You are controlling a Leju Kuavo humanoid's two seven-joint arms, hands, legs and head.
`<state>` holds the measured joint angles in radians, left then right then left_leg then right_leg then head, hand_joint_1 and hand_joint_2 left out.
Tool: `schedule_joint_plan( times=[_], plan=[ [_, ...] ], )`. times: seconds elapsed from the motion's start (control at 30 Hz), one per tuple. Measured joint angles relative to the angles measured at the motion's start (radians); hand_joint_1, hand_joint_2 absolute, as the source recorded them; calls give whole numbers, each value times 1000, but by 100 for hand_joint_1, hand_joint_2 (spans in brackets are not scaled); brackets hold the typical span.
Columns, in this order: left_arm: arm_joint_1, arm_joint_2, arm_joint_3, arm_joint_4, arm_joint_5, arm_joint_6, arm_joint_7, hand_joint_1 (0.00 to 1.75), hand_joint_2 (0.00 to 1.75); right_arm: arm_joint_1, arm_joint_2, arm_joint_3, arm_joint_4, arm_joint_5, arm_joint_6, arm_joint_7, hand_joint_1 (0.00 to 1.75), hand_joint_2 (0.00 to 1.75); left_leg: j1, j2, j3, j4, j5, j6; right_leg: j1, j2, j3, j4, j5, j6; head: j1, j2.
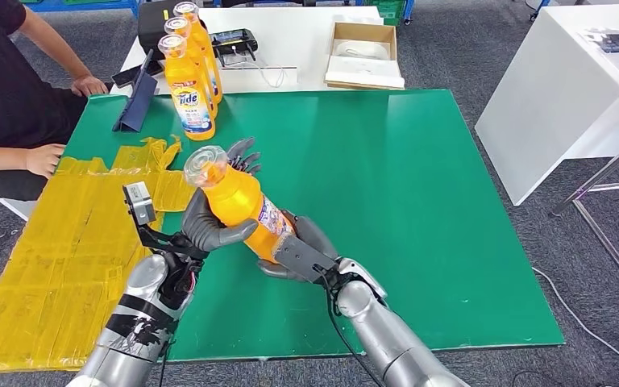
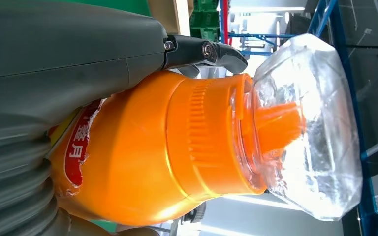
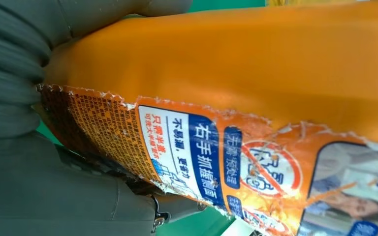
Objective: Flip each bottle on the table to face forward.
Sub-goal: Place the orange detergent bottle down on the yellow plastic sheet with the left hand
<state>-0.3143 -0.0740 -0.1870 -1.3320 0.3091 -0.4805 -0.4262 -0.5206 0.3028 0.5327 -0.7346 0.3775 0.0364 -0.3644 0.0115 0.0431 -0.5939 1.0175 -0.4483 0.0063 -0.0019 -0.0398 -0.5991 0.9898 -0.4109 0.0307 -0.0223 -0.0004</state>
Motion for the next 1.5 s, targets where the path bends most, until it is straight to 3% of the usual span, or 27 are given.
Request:
schedule_joint_plan(
  times=[0.13,0.63,0.83,0.87,0.97,1.0,1.13,1.27,1.5],
  plan=[
    [-6,1,-17,1,-34,16,1,175,175,-13,9,16,18,5,1,0,175,175,0,0,0,0,0,0,0,0,0,0,0,0,0,0],
    [-7,24,-46,10,-130,31,-58,175,175,-15,6,49,24,18,-38,6,175,175,0,0,0,0,0,0,0,0,0,0,0,0,0,0],
    [-1,24,-46,-3,-154,50,-75,175,175,-11,-25,43,-41,4,-42,5,175,175,0,0,0,0,0,0,0,0,0,0,0,0,0,0],
    [0,24,-47,-8,-172,61,-84,175,175,-10,-32,39,-56,3,-42,5,163,175,0,-1,0,0,0,0,0,0,0,0,0,0,0,0],
    [1,24,-47,-31,-238,98,-108,175,175,-2,-48,25,-104,12,-50,5,32,175,0,-1,-1,0,0,0,0,0,0,0,0,0,0,0],
    [2,24,-47,-39,-264,114,-115,175,175,3,-51,19,-122,21,-59,5,0,175,0,-1,-1,0,0,0,0,0,0,0,0,0,0,0],
    [15,22,-47,-74,-407,219,-142,175,175,23,-68,-10,-199,64,-107,3,0,0,0,-1,0,0,0,0,0,0,0,0,0,0,0,0],
    [38,29,-44,-92,-629,386,-143,175,175,30,-104,-57,-286,75,-122,-1,0,0,0,0,0,0,0,0,0,0,0,0,0,0,0,0],
    [45,37,-19,-91,-750,507,-134,175,175,38,-144,-106,-365,76,-114,-1,0,0,0,0,0,0,0,0,0,0,0,0,0,0,0,0]
  ],
)
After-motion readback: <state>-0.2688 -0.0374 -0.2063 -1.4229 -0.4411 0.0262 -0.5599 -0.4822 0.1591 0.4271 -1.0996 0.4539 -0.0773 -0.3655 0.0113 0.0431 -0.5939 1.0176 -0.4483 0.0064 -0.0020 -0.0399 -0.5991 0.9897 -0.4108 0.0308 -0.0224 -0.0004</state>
